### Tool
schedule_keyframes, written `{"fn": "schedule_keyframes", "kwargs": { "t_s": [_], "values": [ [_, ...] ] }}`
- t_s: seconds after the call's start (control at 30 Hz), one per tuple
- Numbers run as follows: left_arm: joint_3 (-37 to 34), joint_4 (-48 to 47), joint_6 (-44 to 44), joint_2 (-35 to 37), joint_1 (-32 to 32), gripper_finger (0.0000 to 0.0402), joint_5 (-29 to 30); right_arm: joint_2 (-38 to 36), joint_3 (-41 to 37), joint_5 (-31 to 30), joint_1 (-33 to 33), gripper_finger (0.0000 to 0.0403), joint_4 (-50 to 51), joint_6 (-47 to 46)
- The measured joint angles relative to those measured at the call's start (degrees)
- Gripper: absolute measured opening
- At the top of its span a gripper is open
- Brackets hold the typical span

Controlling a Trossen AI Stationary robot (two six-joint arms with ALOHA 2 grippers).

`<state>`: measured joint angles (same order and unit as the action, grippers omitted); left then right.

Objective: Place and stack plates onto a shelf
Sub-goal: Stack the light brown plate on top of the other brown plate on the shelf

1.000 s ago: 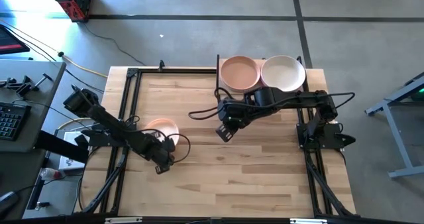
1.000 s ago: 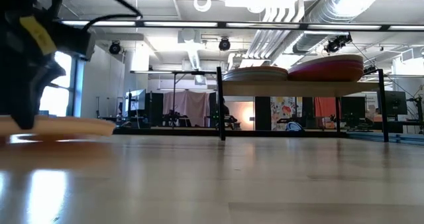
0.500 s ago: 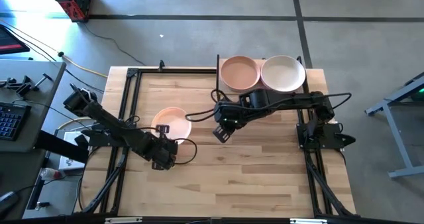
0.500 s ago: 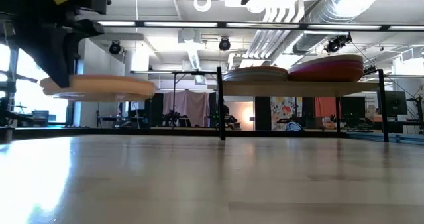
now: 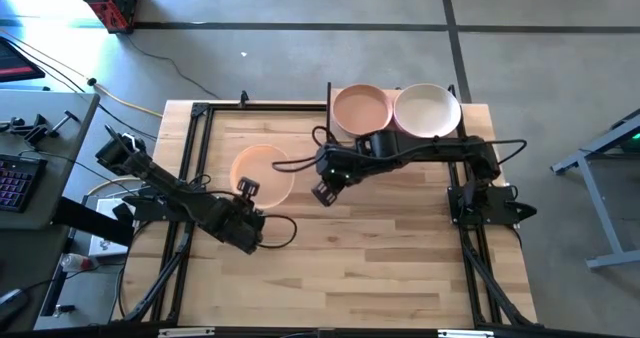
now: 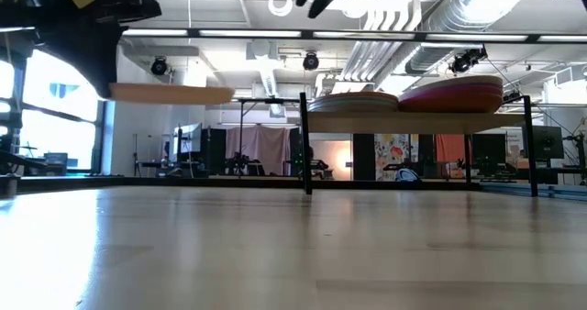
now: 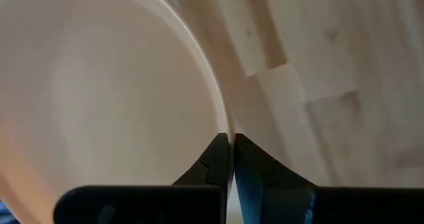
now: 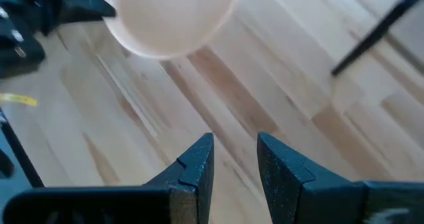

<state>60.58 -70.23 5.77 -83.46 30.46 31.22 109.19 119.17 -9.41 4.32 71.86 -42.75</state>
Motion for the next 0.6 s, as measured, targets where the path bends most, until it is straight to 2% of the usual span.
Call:
{"fn": "schedule_keyframes", "kwargs": {
  "t_s": [0.27,0.43,0.6],
  "values": [
    [1.59,-2.45,-12.5,0.0,-0.22,0.0001,8.48,0.3,0.0,-0.84,-4.37,0.0095,-10.8,4.22],
    [2.68,-2.76,-16.74,0.0,-1.54,0.0001,12.74,0.44,-0.02,-2.98,-7.21,0.0095,-12.18,3.89],
    [2.69,-2.85,-20.09,0.0,-3.14,0.0001,16.11,0.44,-0.02,-2.54,-9.11,0.0095,-13.56,4.11]
  ]
}}
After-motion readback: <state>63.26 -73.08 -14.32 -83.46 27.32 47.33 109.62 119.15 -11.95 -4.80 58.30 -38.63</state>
